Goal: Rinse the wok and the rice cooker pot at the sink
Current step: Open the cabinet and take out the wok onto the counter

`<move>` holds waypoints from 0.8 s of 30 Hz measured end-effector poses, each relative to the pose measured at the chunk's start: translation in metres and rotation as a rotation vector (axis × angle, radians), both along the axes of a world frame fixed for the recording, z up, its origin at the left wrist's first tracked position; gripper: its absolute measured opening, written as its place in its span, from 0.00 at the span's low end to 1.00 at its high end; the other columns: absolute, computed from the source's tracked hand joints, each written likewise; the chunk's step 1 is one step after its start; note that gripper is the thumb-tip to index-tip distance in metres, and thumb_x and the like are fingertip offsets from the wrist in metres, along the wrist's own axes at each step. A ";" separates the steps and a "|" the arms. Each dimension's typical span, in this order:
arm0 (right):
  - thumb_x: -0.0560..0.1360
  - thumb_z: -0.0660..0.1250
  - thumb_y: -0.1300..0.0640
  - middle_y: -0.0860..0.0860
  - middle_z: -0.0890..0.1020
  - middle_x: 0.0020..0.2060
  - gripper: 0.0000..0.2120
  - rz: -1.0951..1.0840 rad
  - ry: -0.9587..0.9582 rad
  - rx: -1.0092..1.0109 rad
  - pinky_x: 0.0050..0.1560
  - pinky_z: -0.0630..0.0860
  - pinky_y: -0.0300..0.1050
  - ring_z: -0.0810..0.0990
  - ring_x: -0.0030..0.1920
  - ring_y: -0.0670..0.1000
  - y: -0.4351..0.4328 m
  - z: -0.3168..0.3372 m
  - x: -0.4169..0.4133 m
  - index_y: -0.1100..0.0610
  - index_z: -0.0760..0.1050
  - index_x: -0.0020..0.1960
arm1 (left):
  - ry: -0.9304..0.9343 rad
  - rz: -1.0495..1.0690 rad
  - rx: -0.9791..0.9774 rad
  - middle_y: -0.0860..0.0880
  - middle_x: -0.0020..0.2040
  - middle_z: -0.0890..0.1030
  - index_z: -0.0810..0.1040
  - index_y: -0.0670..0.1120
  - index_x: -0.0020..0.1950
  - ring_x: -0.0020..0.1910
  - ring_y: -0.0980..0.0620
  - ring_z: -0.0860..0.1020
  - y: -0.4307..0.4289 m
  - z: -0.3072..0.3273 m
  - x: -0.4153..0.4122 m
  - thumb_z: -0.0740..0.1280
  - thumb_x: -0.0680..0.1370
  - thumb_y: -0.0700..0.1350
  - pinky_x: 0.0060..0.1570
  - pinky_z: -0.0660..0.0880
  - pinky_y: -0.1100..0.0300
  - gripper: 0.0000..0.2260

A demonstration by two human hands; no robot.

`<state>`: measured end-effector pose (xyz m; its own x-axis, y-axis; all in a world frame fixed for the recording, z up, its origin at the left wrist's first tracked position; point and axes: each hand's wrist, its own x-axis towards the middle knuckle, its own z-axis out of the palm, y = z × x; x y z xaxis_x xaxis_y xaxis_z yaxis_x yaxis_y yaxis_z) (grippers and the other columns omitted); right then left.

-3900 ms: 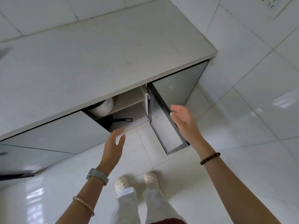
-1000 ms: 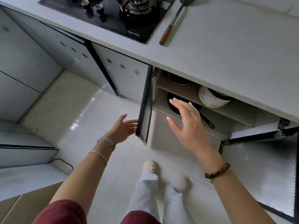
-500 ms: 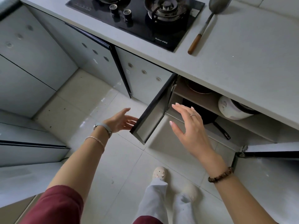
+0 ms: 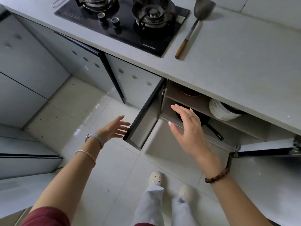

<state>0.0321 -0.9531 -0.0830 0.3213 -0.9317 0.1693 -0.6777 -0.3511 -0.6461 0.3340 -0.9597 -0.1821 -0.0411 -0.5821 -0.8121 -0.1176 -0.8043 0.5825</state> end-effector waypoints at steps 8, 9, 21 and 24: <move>0.78 0.64 0.52 0.45 0.72 0.67 0.21 -0.129 -0.108 0.053 0.72 0.63 0.55 0.67 0.70 0.44 0.012 -0.006 -0.085 0.53 0.67 0.71 | -0.082 0.240 -0.469 0.50 0.64 0.77 0.73 0.51 0.68 0.63 0.50 0.75 0.008 0.032 -0.094 0.59 0.83 0.49 0.62 0.73 0.55 0.14; 0.78 0.64 0.52 0.43 0.72 0.67 0.21 -0.150 -0.118 0.058 0.72 0.64 0.53 0.66 0.69 0.41 0.013 -0.006 -0.100 0.52 0.67 0.71 | -0.057 0.257 -0.494 0.50 0.64 0.78 0.74 0.51 0.68 0.63 0.51 0.76 0.008 0.035 -0.110 0.59 0.83 0.49 0.61 0.73 0.56 0.14; 0.78 0.65 0.54 0.42 0.74 0.64 0.20 -0.376 -0.184 0.183 0.63 0.61 0.25 0.70 0.65 0.39 0.029 -0.050 -0.249 0.51 0.69 0.69 | 0.261 0.317 -0.508 0.50 0.60 0.82 0.79 0.53 0.60 0.63 0.51 0.77 -0.002 0.001 -0.289 0.63 0.76 0.50 0.62 0.73 0.52 0.14; 0.78 0.65 0.54 0.42 0.74 0.65 0.20 -0.438 -0.233 0.214 0.62 0.63 0.25 0.71 0.65 0.39 0.023 -0.088 -0.265 0.51 0.69 0.69 | 0.281 0.261 -0.506 0.50 0.59 0.82 0.78 0.51 0.60 0.65 0.49 0.76 -0.017 -0.032 -0.315 0.59 0.82 0.45 0.64 0.72 0.50 0.11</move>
